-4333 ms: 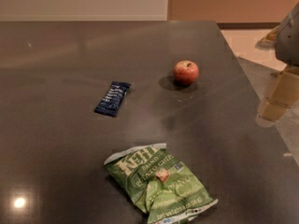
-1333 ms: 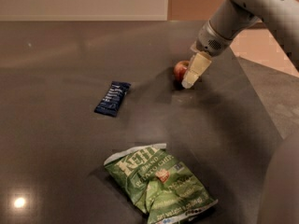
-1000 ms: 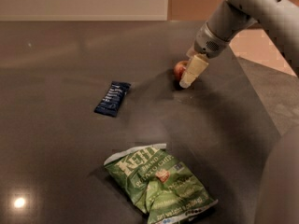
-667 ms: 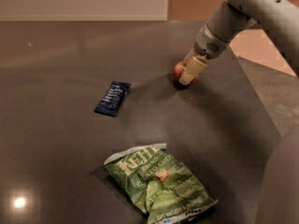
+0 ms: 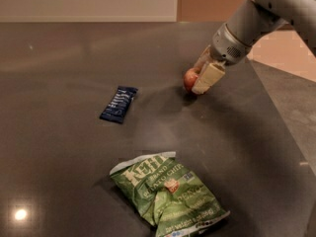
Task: Move apple near green jalapeno chip bag
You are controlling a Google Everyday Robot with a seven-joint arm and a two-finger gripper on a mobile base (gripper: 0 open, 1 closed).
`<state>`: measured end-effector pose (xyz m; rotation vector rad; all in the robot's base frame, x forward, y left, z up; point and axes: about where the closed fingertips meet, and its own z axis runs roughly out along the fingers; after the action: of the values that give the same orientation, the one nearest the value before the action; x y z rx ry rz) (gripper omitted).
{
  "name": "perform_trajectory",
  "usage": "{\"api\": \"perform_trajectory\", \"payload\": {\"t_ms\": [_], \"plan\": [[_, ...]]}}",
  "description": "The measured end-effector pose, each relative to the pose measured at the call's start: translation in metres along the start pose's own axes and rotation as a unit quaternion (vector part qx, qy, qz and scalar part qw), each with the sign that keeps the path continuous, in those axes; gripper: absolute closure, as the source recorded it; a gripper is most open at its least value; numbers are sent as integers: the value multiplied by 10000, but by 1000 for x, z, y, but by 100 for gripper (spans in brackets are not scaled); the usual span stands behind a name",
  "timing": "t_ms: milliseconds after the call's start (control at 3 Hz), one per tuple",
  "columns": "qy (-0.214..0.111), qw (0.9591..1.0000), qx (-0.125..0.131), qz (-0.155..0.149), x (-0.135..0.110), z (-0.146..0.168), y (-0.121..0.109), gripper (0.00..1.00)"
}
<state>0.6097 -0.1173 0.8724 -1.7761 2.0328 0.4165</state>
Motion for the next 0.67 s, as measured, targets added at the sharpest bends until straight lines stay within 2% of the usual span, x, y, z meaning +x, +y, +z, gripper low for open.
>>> {"api": "perform_trajectory", "payload": {"t_ms": [333, 667], "plan": [[-109, 9983, -89, -568, -14, -14, 46, 100], [-27, 9932, -217, -1143, -24, -19, 99, 100]]}}
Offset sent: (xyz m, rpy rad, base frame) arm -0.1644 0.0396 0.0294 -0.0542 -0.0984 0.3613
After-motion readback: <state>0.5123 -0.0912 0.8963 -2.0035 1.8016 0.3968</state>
